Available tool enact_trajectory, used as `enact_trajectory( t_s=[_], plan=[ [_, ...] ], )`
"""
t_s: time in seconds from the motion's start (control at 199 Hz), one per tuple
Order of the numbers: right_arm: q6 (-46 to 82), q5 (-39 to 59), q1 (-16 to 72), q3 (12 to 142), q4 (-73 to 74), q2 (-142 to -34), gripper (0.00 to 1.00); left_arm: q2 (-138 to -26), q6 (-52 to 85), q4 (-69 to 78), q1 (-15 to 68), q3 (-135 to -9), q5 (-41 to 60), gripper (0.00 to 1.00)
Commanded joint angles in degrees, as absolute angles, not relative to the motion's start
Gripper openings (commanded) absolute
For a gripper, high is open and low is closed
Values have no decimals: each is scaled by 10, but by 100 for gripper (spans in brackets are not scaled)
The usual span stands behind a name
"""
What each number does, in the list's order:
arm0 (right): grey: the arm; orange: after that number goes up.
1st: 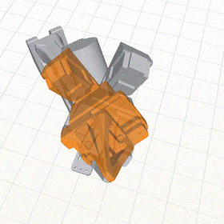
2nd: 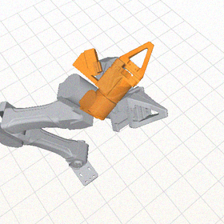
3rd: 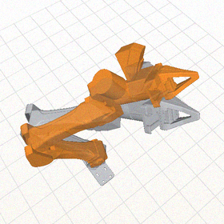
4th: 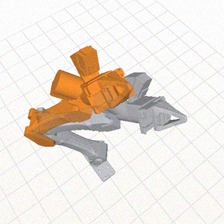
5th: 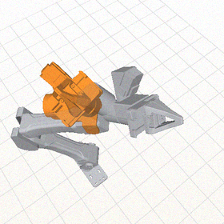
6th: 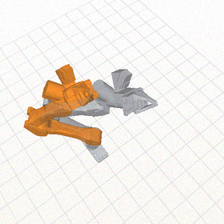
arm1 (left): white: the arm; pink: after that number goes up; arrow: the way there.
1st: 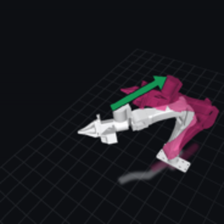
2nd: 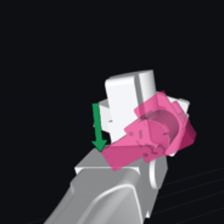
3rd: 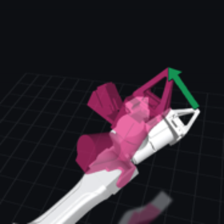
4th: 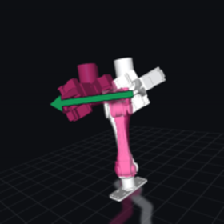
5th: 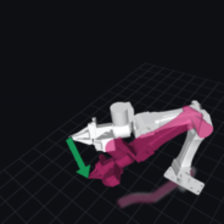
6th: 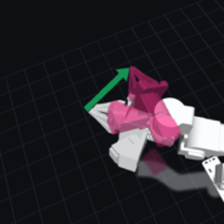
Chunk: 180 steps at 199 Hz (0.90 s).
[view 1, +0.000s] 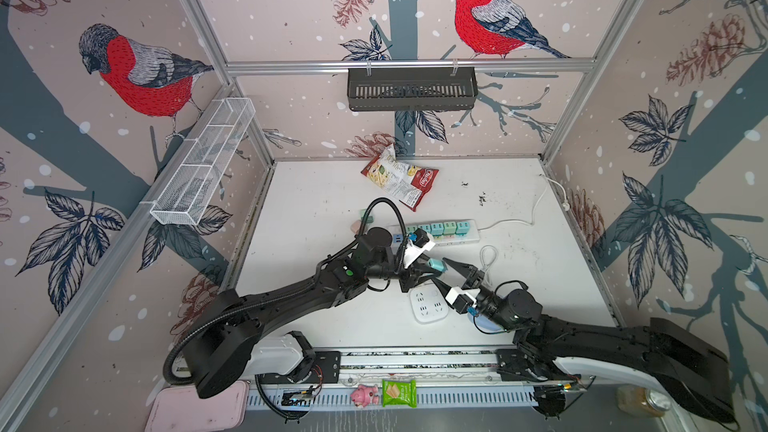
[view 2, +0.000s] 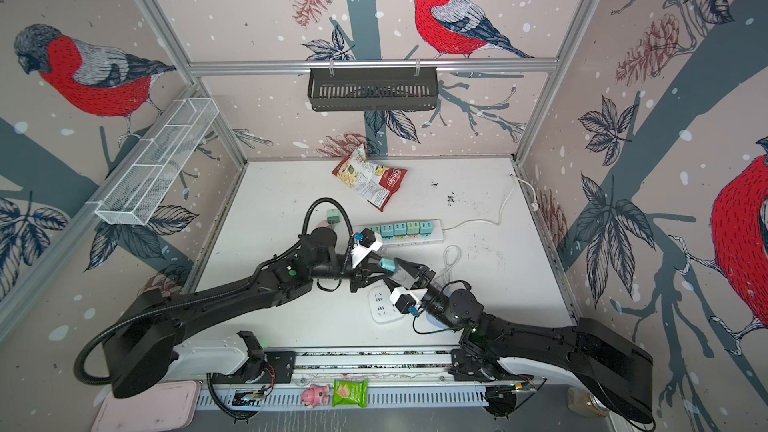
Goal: Insert the plug
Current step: 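Open the right gripper and draw it back while the left gripper holds the teal adapter, then move the teal adapter with the left gripper over the white socket cube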
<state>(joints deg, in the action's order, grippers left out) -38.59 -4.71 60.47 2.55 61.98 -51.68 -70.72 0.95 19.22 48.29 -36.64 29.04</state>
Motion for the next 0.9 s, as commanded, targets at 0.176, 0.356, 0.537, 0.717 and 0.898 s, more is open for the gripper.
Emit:
enact_trajectory(
  t_s=[0.176, 0.356, 0.537, 0.717, 0.898],
  plan=[
    [-290, -38, 606, 17, 554, -434, 100, -613, -89, 223, 483, -305, 54, 0],
    [-278, -50, 583, -3, 542, -388, 100, -578, -129, 209, 483, -285, -48, 0],
    [-242, -77, 521, 3, 513, -344, 100, -528, -169, 171, 483, -286, -98, 0],
    [-199, -28, 448, -16, 538, -311, 100, -497, -164, 58, 484, -331, -45, 0],
    [-187, 48, 439, -26, 530, -275, 100, -497, -105, -86, 484, -400, -11, 0]
  ],
)
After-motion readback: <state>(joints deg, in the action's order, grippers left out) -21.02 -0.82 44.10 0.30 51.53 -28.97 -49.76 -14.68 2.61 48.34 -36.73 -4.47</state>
